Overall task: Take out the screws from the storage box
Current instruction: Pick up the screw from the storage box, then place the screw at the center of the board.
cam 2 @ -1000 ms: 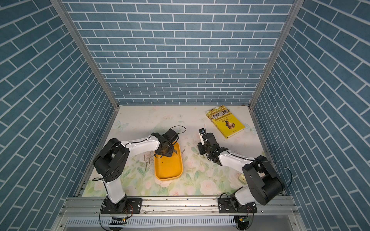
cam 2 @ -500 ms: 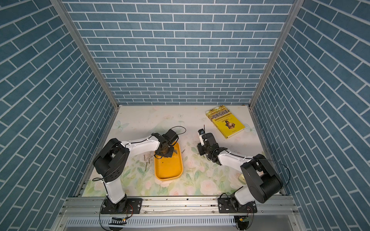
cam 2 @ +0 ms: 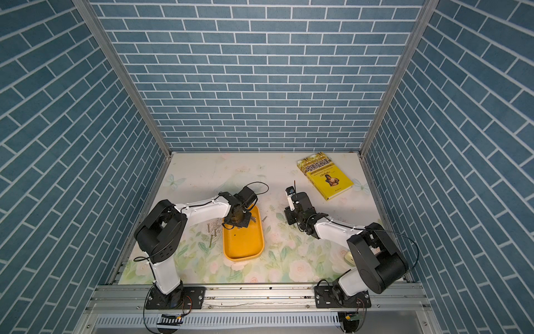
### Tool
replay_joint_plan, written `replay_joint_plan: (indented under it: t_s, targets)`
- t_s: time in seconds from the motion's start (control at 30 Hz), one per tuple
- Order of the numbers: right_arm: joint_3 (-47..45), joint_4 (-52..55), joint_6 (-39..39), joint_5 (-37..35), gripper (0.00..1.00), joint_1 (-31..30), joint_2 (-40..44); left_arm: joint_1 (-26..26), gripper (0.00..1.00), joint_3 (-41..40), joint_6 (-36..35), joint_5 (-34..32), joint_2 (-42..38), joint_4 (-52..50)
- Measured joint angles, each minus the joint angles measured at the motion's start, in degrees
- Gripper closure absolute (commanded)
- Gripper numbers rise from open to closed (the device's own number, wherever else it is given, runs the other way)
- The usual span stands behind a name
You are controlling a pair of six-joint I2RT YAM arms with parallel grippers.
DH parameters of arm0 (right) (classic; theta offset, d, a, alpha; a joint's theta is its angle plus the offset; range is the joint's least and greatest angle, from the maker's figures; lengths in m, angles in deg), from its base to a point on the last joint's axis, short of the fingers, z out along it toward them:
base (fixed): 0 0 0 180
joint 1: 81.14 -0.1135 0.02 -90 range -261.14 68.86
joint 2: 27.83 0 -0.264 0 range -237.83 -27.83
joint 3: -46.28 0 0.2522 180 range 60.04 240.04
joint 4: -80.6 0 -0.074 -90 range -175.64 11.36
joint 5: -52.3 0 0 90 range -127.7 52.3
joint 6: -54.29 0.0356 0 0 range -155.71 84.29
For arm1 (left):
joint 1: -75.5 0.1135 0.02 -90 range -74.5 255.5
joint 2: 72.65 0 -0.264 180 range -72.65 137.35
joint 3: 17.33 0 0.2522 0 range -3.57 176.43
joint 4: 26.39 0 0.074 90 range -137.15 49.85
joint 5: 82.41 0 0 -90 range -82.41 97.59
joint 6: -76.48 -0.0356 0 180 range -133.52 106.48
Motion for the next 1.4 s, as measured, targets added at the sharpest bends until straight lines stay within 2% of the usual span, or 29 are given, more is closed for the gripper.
replay_joint_plan:
  t_s: [0.27,0.5,0.67,0.73,0.93,1.13,1.27,1.4]
  targets:
    - [-4.07,-3.45,-0.37,-0.22,0.62,0.00,8.28,-0.02,1.00,-1.09,0.57,0.68,-4.44,2.38]
    - [-4.83,-5.66,-0.79,0.35,0.61,0.00,10.58,-0.02,1.00,-1.75,0.57,-2.89,-16.06,5.86]
    - [-4.81,-6.86,-2.01,2.10,0.60,0.00,10.49,0.87,1.00,-5.55,1.27,-6.56,-24.87,7.21]
    - [-4.59,-7.21,-2.45,3.08,0.60,0.00,10.32,2.58,1.00,-7.98,2.12,-7.54,-28.28,7.39]
    - [-2.10,-9.40,-4.66,7.23,0.49,-0.04,9.64,11.32,1.00,-17.18,7.10,-8.57,-39.47,9.70]
    - [4.46,-9.81,-8.72,10.86,0.49,-3.39,5.01,16.17,1.00,-27.54,13.33,-10.03,-49.18,13.05]
    - [9.66,-7.82,-13.81,10.91,0.49,-8.85,0.55,17.64,1.00,-33.40,16.31,-9.57,-49.77,16.35]
    - [12.79,-5.60,-19.12,12.24,0.48,-13.42,-2.78,20.44,1.00,-37.35,18.23,-8.46,-46.80,19.04]
